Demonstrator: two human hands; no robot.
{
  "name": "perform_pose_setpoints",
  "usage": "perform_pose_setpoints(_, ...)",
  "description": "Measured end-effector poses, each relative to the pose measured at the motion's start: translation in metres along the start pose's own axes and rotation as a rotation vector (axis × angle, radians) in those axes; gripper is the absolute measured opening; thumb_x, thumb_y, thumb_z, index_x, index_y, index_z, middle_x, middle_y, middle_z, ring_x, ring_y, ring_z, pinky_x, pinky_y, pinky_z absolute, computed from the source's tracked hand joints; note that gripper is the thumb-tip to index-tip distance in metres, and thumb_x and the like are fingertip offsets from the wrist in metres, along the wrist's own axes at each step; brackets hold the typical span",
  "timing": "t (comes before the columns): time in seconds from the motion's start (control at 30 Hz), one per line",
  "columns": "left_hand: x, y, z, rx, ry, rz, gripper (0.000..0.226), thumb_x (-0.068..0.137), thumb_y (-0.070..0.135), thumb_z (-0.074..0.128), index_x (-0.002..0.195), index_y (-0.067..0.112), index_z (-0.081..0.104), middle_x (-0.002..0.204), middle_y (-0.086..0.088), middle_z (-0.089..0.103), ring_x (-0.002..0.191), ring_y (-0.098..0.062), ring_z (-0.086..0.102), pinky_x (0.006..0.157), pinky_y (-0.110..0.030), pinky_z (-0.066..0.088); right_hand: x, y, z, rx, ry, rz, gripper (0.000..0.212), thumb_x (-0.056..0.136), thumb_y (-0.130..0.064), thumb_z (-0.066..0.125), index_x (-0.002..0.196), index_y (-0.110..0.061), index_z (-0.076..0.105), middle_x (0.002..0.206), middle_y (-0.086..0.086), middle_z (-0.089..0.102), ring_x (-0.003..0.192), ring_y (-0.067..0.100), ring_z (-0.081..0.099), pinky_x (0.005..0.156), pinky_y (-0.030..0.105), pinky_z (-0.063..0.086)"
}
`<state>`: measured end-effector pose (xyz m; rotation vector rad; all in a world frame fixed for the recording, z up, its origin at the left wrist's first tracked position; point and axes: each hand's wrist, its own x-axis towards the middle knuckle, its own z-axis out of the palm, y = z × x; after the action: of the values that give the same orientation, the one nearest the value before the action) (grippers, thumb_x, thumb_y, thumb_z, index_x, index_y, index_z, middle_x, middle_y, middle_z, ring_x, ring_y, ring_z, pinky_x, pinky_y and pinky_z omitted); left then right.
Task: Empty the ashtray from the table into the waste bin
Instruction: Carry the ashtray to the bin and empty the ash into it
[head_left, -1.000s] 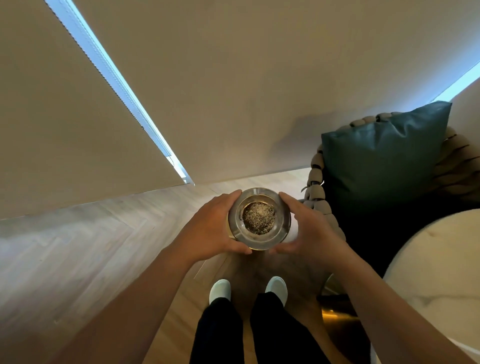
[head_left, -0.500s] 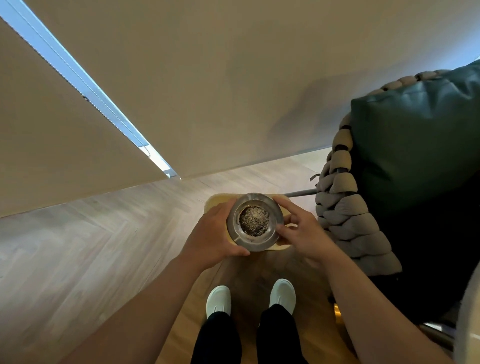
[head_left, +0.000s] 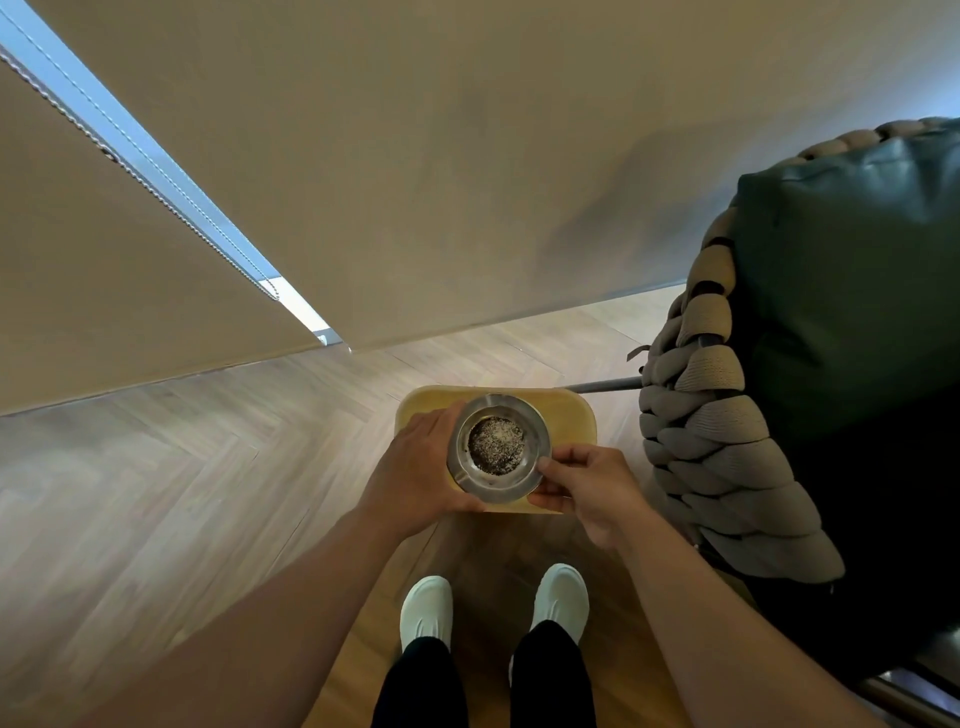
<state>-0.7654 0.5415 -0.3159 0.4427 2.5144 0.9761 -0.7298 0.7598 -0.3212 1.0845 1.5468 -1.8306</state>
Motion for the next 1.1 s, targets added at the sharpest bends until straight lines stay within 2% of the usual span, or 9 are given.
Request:
perform_pose_setpoints(0.13, 0.003, -0.008, 0.006, 0.08, -0.022, -0.031, 0.11, 0.052, 0.063, 0.082, 0.143, 0.031, 0.028, 0.138, 0.008, 0.048, 0.125, -0.012, 0.041, 0.102, -0.034, 0.041, 0.008, 0.001, 0.001, -0.012, 0.011, 0.014, 0.006, 0.087, 0.001, 0.068, 0.093, 0.002, 0.068, 0.075, 0.013, 0.073, 0.063, 0.022, 0.072, 0.062, 0.036, 0.06)
perform_pose_setpoints(0.3, 0.007, -0.013, 0.004, 0.168, -0.081, -0.046, 0.119, 0.053, 0.067, 0.081, 0.147, 0.024, 0.022, 0.148, 0.004, 0.037, 0.135, -0.018, 0.033, 0.11, -0.04, 0.036, 0.014, 0.004, 0.002, -0.04, 0.042, 0.045, 0.004, 0.088, 0.002, 0.068, 0.092, 0.001, 0.069, 0.082, 0.017, 0.074, 0.065, 0.026, 0.074, 0.058, 0.035, 0.06)
perform_pose_setpoints(0.43, 0.009, -0.019, -0.01, 0.273, -0.069, 0.02, 0.123, 0.051, 0.068, 0.079, 0.149, 0.022, 0.02, 0.152, 0.001, 0.03, 0.138, -0.02, 0.027, 0.11, -0.043, 0.035, 0.02, 0.005, 0.0, -0.066, 0.069, 0.059, 0.005, 0.088, 0.002, 0.067, 0.092, 0.001, 0.068, 0.084, 0.018, 0.073, 0.064, 0.025, 0.074, 0.058, 0.036, 0.06)
perform_pose_setpoints(0.6, 0.01, -0.039, -0.024, 0.485, -0.151, 0.021, 0.142, 0.046, 0.083, 0.07, 0.154, 0.018, 0.003, 0.163, -0.005, 0.004, 0.149, -0.025, 0.006, 0.118, -0.04, 0.013, 0.023, 0.006, 0.001, -0.064, 0.078, 0.058, 0.004, 0.087, 0.002, 0.068, 0.091, 0.001, 0.068, 0.083, 0.018, 0.073, 0.062, 0.024, 0.074, 0.057, 0.036, 0.06)
perform_pose_setpoints(0.73, 0.013, -0.053, -0.026, 0.558, -0.207, -0.026, 0.154, 0.039, 0.087, 0.069, 0.152, 0.021, -0.012, 0.164, -0.005, -0.007, 0.15, -0.025, -0.001, 0.119, -0.041, 0.01, 0.028, 0.006, 0.001, -0.078, 0.095, 0.057, 0.003, 0.086, 0.002, 0.069, 0.088, 0.0, 0.068, 0.084, 0.018, 0.073, 0.064, 0.024, 0.074, 0.057, 0.036, 0.06)
perform_pose_setpoints(0.9, 0.013, -0.058, -0.022, 0.594, -0.23, -0.036, 0.158, 0.039, 0.08, 0.076, 0.149, 0.019, -0.018, 0.163, -0.007, -0.007, 0.15, -0.026, 0.003, 0.118, -0.043, 0.014, 0.031, 0.006, 0.0, -0.091, 0.132, 0.036, 0.006, 0.086, 0.001, 0.07, 0.086, -0.005, 0.068, 0.085, 0.016, 0.073, 0.065, 0.024, 0.074, 0.059, 0.037, 0.061)
perform_pose_setpoints(1.1, 0.016, -0.056, -0.021, 0.642, -0.23, -0.044, 0.156, 0.042, 0.077, 0.078, 0.15, 0.016, -0.016, 0.163, -0.007, -0.002, 0.149, -0.028, 0.007, 0.118, -0.044, 0.019, 0.031, 0.002, -0.001, -0.133, 0.168, -0.05, 0.012, 0.086, 0.001, 0.07, 0.082, -0.01, 0.068, 0.087, 0.016, 0.071, 0.074, 0.028, 0.073, 0.057, 0.035, 0.061)
